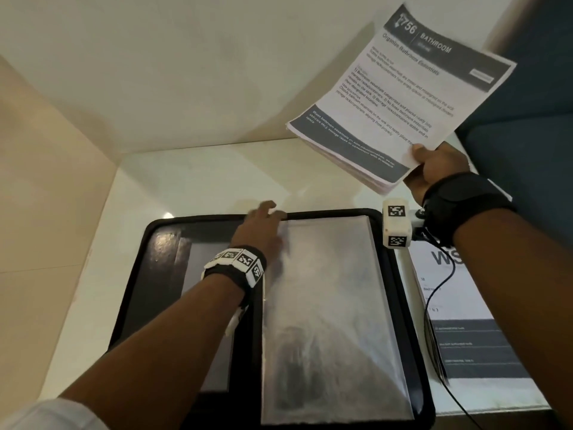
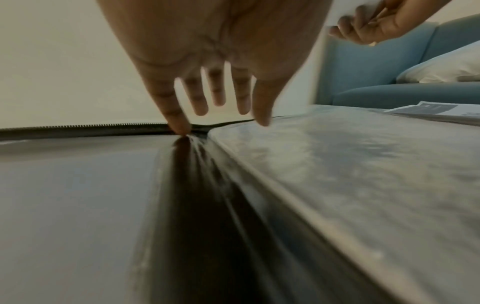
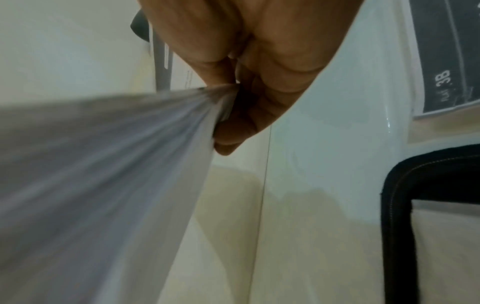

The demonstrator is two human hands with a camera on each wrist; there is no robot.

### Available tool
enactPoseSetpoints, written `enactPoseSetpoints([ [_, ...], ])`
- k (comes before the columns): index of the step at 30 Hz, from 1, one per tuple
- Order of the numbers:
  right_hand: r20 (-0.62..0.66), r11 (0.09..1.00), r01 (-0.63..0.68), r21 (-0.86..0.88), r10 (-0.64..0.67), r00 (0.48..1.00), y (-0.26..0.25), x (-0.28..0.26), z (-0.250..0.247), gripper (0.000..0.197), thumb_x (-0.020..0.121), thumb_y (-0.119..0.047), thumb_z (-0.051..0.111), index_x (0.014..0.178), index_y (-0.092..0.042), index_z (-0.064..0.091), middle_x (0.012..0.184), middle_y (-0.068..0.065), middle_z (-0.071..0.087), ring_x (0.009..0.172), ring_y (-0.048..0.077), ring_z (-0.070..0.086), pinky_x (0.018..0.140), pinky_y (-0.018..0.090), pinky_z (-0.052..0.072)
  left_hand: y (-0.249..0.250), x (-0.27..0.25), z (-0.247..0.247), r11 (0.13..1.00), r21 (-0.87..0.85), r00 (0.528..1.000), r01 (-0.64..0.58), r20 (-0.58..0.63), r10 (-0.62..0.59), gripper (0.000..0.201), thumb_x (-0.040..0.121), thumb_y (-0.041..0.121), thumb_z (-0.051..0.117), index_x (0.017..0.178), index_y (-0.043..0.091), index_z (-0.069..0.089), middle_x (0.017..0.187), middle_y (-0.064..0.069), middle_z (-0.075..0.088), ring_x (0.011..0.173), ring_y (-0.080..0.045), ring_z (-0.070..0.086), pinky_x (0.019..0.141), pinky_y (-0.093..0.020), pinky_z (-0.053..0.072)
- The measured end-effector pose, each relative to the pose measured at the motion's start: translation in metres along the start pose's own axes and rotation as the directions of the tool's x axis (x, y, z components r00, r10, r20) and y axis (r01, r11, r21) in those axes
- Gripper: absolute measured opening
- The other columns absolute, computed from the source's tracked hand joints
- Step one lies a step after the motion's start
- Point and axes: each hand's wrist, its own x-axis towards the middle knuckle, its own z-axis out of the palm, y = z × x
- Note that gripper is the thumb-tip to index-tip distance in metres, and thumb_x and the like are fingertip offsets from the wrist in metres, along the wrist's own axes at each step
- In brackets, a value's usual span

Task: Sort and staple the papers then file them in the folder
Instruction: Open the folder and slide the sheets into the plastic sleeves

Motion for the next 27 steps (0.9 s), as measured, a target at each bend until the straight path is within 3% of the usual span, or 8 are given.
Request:
enactPoseSetpoints([
  [2, 0.035, 0.999, -0.034, -0.007, 0.034, 0.999, 0.004, -0.002, -0.001, 0.039, 0.098, 0.003, 0.044, 0.132, -0.011, 0.056, 0.122, 0.009, 0.067, 0.104, 0.029, 0.068, 0.074, 0.041, 0.059, -0.009, 0.003, -0.001, 0.999, 0.01, 0.998, 0.032, -0.057, -0.032, 0.039, 0.089, 0.011, 0.058, 0.127, 0.022, 0.056, 0.135, -0.002, 0.042, 0.121, -0.027, 0.043, 0.096, -0.044, 0.047],
  [6, 0.064, 0.994, -0.089, -0.071, 0.093, 0.994, 0.014, -0.002, -0.002, 0.039, 0.098, 0.002, 0.045, 0.134, -0.011, 0.055, 0.124, 0.008, 0.066, 0.106, 0.03, 0.067, 0.069, 0.038, 0.059, -0.019, 0.008, -0.002, 0.997, 0.028, 0.997, 0.07, 0.028, -0.07, 0.03, 0.09, 0.028, 0.062, 0.12, 0.026, 0.057, 0.124, -0.001, 0.051, 0.118, -0.027, 0.045, 0.097, -0.045, 0.046],
  [10, 0.095, 0.981, -0.063, -0.183, 0.081, 0.992, 0.019, 0.0, 0.001, 0.033, 0.099, -0.005, 0.048, 0.128, -0.017, 0.059, 0.12, 0.005, 0.068, 0.106, 0.029, 0.066, 0.077, 0.047, 0.059, -0.02, 0.013, 0.001, 0.997, -0.049, 0.998, 0.066, 0.006, -0.066, 0.018, 0.086, 0.028, 0.068, 0.101, 0.025, 0.059, 0.106, 0.002, 0.046, 0.108, -0.025, 0.044, 0.092, -0.036, 0.043],
  [13, 0.082, 0.961, -0.024, -0.277, 0.049, 0.995, 0.022, 0.0, 0.007, 0.026, 0.099, -0.012, 0.051, 0.12, -0.021, 0.062, 0.114, 0.001, 0.07, 0.102, 0.025, 0.066, 0.078, 0.047, 0.059, -0.015, 0.016, 0.001, 0.994, -0.092, 0.997, 0.053, 0.06, -0.047, 0.012, 0.085, 0.027, 0.067, 0.095, 0.026, 0.061, 0.106, 0.002, 0.039, 0.106, -0.024, 0.043, 0.092, -0.034, 0.042],
  [17, 0.054, 0.944, 0.017, -0.33, 0.001, 0.999, 0.028, -0.002, 0.016, 0.024, 0.096, -0.015, 0.054, 0.117, -0.021, 0.064, 0.114, 0.006, 0.069, 0.087, 0.023, 0.062, 0.051, 0.026, 0.049, 0.002, 0.018, -0.001, 0.998, -0.06, 0.995, 0.026, 0.102, -0.02, 0.013, 0.086, 0.035, 0.064, 0.096, 0.027, 0.064, 0.116, -0.001, 0.04, 0.113, -0.027, 0.042, 0.098, -0.043, 0.043],
  [20, 0.064, 0.945, 0.038, -0.326, -0.018, 0.998, 0.031, -0.001, 0.02, 0.024, 0.095, -0.014, 0.054, 0.117, -0.019, 0.063, 0.117, 0.01, 0.068, 0.079, 0.024, 0.059, 0.044, 0.021, 0.04, 0.017, 0.019, -0.001, 0.995, 0.096, 0.993, -0.011, 0.116, 0.0, 0.034, 0.079, 0.052, 0.069, 0.101, 0.027, 0.063, 0.118, -0.002, 0.042, 0.114, -0.026, 0.039, 0.097, -0.045, 0.042],
  [23, 0.082, 0.956, 0.067, -0.285, -0.045, 0.996, 0.033, -0.003, 0.025, 0.022, 0.097, -0.011, 0.052, 0.116, -0.017, 0.062, 0.115, 0.008, 0.069, 0.078, 0.024, 0.061, 0.046, 0.022, 0.044, 0.026, 0.018, 0.001, 0.986, 0.143, 0.996, -0.09, 0.023, 0.088, 0.021, 0.081, 0.044, 0.066, 0.091, 0.027, 0.059, 0.108, 0.0, 0.053, 0.109, -0.026, 0.048, 0.089, -0.04, 0.042],
  [27, 0.085, 0.984, 0.086, -0.154, -0.073, 0.994, 0.029, -0.005, 0.032, 0.023, 0.096, -0.008, 0.052, 0.111, -0.02, 0.064, 0.108, 0.001, 0.072, 0.097, 0.026, 0.069, 0.076, 0.042, 0.057, 0.032, 0.015, 0.001, 0.992, -0.081, 0.995, -0.092, 0.034, 0.095, 0.016, 0.085, 0.041, 0.065, 0.087, 0.026, 0.057, 0.096, 0.004, 0.065, 0.095, -0.023, 0.055, 0.082, -0.035, 0.045],
])
